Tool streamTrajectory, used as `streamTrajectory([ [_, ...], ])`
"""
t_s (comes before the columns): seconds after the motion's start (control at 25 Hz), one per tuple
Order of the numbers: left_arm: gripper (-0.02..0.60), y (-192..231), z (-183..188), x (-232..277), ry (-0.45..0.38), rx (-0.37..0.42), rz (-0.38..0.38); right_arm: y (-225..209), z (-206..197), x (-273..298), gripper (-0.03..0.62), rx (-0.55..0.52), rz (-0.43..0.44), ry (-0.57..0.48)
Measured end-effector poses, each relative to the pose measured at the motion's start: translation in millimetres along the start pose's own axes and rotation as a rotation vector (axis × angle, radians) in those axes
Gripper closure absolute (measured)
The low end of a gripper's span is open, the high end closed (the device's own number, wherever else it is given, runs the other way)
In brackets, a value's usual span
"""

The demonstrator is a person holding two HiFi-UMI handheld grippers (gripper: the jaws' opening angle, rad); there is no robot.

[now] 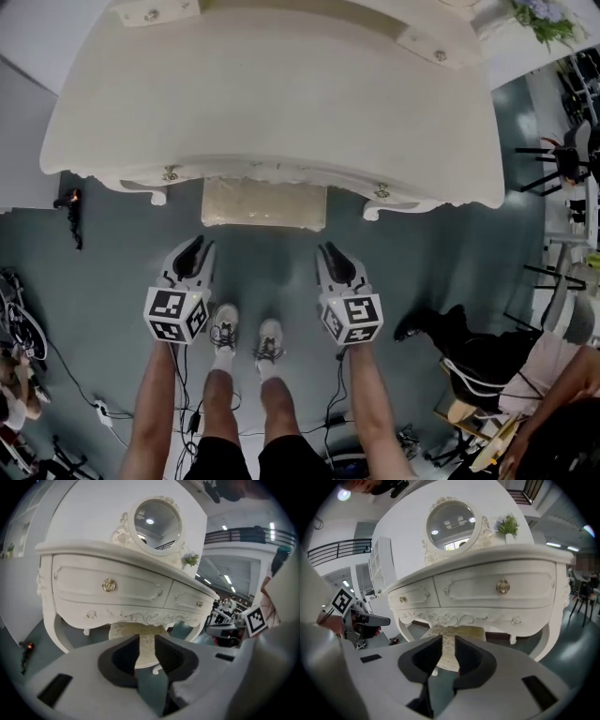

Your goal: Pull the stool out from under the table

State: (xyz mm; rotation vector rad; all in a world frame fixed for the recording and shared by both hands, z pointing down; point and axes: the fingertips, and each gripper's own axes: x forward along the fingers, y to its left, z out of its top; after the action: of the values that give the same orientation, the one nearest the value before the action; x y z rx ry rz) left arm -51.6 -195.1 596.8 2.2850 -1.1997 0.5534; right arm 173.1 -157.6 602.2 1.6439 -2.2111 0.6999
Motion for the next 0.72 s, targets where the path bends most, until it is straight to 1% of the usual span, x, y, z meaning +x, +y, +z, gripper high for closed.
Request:
streamTrajectory([
  [0.04, 0.487, 5.3, -6.7, 11.1, 0.005, -0.017, -0.013, -5.1, -9.5, 9.8, 0.494, 0.024, 0.016, 0.012],
  [0.08, 0.461, 10.2, -13.2, 21.8, 0.010, -0.029, -0.026, -9.8, -18.4, 19.6, 0.456, 0.047, 0.031, 0.024],
  [0.16, 0.378, 20.5, -24.4, 41.2, 0.025, -0.049, -0.049, -18.4, -33.9, 38.9, 0.407, 0.078, 0.055, 0.044],
  [0.24, 0.325, 32.4, -32.3, 55.7, 0.037, -0.067, -0.053, -27.0, -48.0, 56.4, 0.366, 0.082, 0.058, 0.065],
  [0.36, 0.250, 49.1, -39.2, 72.5, 0.039, -0.097, -0.053, -43.5, -65.8, 78.6, 0.330, 0.081, 0.025, 0.092],
  [0.44, 0.185, 58.3, -42.6, 83.8, 0.034, -0.124, -0.052, -56.0, -74.0, 92.0, 0.297, 0.102, 0.004, 0.098],
  [0.52, 0.152, 65.7, -48.9, 95.3, 0.042, -0.147, -0.048, -69.8, -79.0, 103.4, 0.258, 0.142, -0.008, 0.093],
  [0.56, 0.144, 69.0, -53.0, 100.9, 0.051, -0.155, -0.047, -76.7, -80.7, 108.2, 0.249, 0.170, -0.008, 0.088],
  [0.72, 0.137, 88.2, -66.8, 119.1, 0.069, -0.188, -0.045, -101.8, -90.4, 127.0, 0.214, 0.294, 0.009, 0.092],
])
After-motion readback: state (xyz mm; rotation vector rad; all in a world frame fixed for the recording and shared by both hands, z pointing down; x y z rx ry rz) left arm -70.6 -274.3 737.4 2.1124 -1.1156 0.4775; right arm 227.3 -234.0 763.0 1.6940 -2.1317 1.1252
